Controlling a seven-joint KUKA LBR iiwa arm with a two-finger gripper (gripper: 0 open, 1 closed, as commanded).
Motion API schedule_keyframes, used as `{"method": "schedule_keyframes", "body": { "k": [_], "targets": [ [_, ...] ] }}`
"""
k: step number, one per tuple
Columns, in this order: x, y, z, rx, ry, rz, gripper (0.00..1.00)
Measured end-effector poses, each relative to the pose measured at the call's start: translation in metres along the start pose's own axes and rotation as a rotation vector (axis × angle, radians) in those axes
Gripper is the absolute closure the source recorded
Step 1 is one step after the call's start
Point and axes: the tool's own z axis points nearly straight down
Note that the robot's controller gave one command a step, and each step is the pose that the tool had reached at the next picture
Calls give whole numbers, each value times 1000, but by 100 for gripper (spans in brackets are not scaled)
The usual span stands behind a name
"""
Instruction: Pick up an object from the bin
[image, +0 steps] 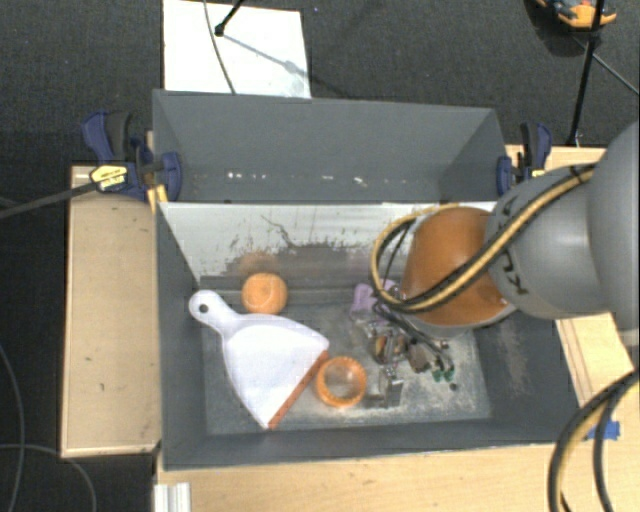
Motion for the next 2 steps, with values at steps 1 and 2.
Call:
{"method": "schedule_keyframes", "body": {
  "k": [1, 2],
  "targets": [
    [0, 0, 0, 0, 0, 0, 0],
    [-7, 29, -50, 0, 7, -25, 0]
  ]
}}
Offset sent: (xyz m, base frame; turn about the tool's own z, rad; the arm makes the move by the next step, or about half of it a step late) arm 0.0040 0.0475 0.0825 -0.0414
